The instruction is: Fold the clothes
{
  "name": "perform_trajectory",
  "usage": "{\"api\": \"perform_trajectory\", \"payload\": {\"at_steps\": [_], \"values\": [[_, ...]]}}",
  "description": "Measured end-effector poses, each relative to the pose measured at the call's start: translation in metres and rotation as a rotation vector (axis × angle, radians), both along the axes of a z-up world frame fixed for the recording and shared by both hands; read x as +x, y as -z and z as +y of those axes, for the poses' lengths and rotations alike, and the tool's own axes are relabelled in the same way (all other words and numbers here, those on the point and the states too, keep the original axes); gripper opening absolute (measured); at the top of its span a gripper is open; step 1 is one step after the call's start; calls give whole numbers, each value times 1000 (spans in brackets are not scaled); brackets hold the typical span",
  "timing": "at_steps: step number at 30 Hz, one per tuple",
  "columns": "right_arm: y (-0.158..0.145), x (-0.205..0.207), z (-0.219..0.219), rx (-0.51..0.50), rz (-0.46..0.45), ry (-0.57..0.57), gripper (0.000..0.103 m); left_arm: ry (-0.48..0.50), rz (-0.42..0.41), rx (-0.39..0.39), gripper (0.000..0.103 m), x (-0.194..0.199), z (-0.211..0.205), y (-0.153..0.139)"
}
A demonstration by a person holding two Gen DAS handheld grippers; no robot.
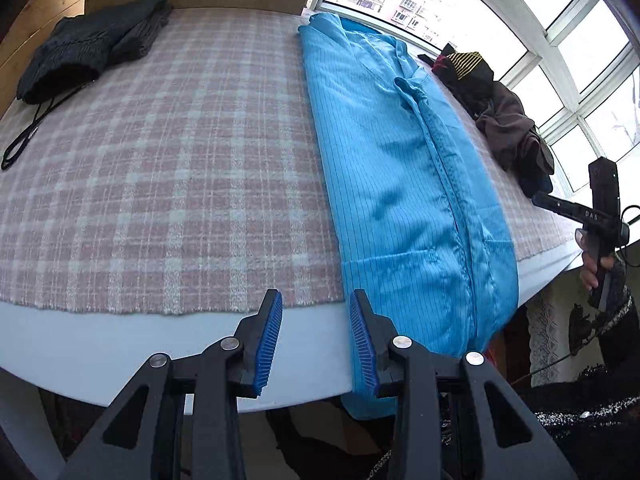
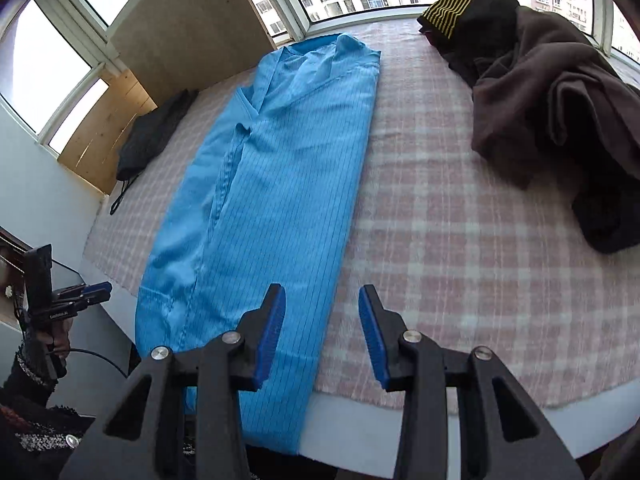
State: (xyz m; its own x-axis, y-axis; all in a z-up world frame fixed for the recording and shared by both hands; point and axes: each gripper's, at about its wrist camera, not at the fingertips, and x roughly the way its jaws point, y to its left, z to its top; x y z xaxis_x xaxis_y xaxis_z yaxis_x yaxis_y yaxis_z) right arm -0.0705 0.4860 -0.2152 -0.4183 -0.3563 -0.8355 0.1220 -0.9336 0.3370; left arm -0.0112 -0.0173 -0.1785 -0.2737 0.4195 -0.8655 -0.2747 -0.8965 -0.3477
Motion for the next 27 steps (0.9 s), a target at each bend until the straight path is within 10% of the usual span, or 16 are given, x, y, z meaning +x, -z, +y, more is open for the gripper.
{"api": "perform_trajectory", "payload": {"at_steps": [8,27], "values": [[72,144,-39,90,-92,78,38,234,-26,-62,34,87,19,36],[129,98,-47,52,-61,-97,45,350,-35,-42,38,75,71,84]]}}
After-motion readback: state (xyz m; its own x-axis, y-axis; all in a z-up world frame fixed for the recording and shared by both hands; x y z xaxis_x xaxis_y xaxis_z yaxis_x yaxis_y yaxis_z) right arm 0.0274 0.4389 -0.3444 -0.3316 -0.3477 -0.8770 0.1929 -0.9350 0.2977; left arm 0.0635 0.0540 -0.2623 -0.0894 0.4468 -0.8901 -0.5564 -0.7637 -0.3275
